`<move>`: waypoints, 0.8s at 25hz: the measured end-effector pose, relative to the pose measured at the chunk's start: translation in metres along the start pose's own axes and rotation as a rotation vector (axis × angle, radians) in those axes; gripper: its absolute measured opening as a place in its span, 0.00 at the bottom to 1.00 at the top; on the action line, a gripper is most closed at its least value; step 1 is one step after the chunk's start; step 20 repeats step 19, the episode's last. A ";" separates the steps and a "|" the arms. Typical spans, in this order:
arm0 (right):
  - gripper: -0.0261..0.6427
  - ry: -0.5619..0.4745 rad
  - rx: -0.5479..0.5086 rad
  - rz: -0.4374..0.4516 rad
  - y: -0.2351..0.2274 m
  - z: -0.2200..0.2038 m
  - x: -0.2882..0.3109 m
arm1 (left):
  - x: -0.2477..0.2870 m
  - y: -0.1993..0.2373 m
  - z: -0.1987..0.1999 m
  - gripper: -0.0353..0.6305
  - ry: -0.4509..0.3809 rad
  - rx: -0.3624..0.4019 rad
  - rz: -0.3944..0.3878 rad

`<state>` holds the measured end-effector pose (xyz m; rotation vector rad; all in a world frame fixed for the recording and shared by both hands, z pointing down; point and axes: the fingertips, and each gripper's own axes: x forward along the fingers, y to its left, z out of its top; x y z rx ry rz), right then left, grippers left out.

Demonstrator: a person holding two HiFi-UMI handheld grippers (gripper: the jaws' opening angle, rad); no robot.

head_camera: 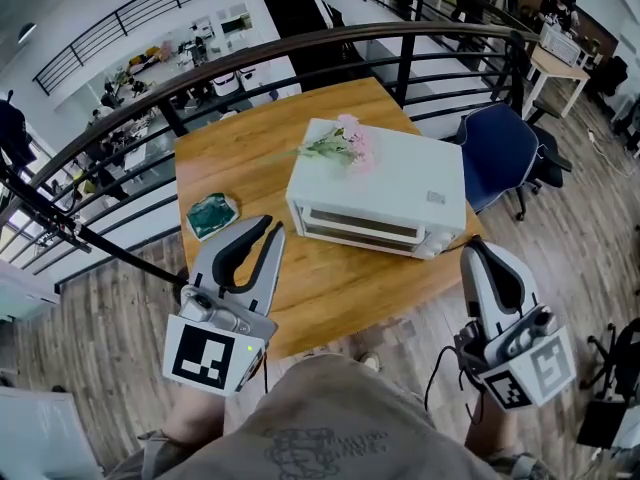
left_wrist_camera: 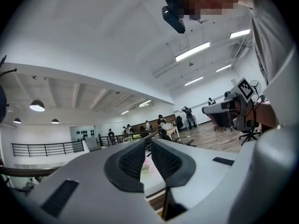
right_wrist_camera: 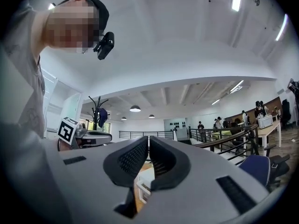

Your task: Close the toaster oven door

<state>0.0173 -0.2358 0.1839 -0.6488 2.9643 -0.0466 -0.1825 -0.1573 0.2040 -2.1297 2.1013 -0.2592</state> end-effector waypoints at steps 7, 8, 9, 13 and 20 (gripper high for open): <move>0.10 0.126 0.028 0.037 0.014 -0.049 -0.001 | -0.007 -0.006 -0.034 0.13 0.062 -0.033 -0.007; 0.09 0.136 0.026 0.041 0.015 -0.052 -0.001 | -0.007 -0.006 -0.037 0.13 0.066 -0.032 -0.008; 0.10 0.142 0.025 0.044 0.016 -0.054 0.000 | -0.008 -0.007 -0.039 0.13 0.072 -0.038 -0.008; 0.10 0.152 0.014 0.045 0.015 -0.054 0.003 | -0.008 -0.007 -0.038 0.13 0.069 -0.021 -0.009; 0.09 0.155 0.003 0.048 0.010 -0.054 0.005 | -0.002 -0.010 -0.034 0.13 0.056 -0.029 -0.013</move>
